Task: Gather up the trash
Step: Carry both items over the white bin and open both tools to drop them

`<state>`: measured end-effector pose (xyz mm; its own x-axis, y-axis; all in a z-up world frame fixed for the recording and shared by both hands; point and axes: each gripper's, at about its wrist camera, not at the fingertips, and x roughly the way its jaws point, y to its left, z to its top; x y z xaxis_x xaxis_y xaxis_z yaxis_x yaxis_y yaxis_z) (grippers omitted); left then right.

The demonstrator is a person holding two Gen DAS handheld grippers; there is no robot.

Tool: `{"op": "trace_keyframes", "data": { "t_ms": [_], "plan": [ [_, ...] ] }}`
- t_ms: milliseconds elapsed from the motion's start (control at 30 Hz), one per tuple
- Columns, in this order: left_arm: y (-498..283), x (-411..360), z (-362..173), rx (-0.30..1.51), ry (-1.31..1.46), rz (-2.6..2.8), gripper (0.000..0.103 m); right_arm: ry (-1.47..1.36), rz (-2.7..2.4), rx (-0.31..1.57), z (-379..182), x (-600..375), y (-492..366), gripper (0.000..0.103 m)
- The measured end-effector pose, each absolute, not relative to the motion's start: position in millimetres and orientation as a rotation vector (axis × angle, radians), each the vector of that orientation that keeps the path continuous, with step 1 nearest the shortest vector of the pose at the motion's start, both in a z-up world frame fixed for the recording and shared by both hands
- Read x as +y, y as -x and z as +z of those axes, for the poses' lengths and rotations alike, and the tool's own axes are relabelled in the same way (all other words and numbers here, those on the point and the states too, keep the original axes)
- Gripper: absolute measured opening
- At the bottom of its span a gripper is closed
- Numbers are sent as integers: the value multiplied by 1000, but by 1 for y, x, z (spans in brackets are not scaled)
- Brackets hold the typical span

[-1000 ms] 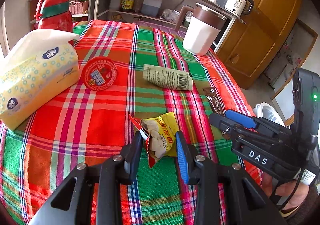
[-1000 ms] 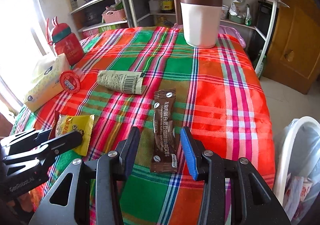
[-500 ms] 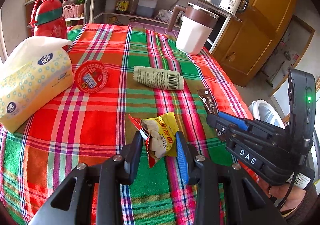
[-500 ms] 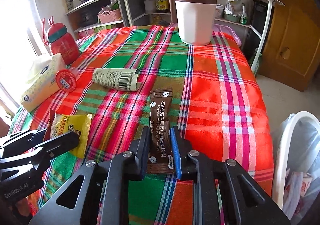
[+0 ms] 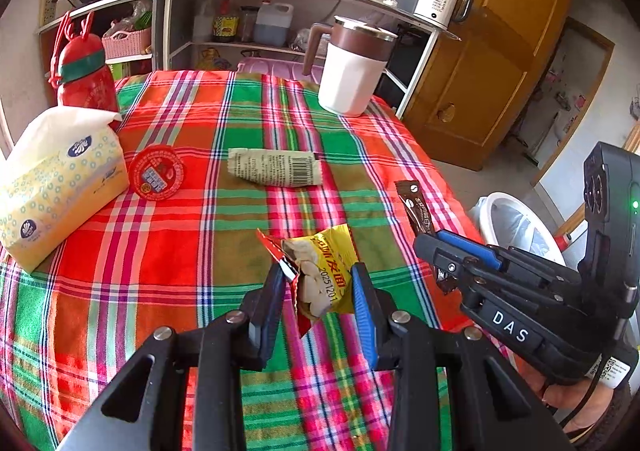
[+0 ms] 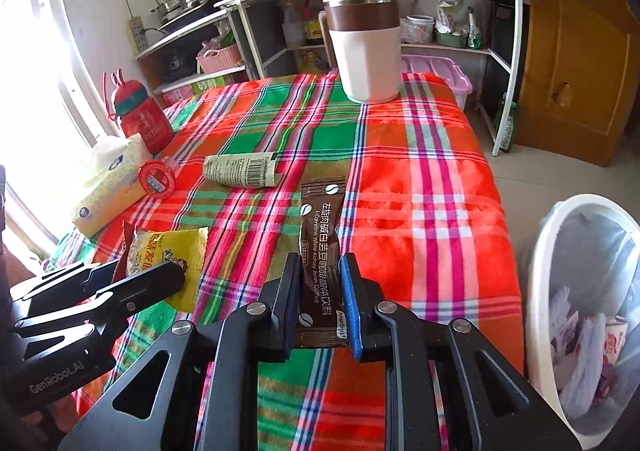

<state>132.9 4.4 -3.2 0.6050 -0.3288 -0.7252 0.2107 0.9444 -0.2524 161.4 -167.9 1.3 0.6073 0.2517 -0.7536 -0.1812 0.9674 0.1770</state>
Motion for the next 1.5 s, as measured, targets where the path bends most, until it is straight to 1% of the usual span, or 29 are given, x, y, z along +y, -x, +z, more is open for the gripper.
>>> {"op": "trace_keyframes", "data": {
  "t_ms": [300,900,1500],
  "plan": [
    [-122,-28,12,836,113,-363,35,-141,202,839,17,-202,-137,21],
    [-108,-119,35,794,9,-495,35,-232,59,776,34,-292,-99,21],
    [-105,-230,30,831,-81,-645,35,-290,-126,797,21,-387,-74,21]
  ]
}}
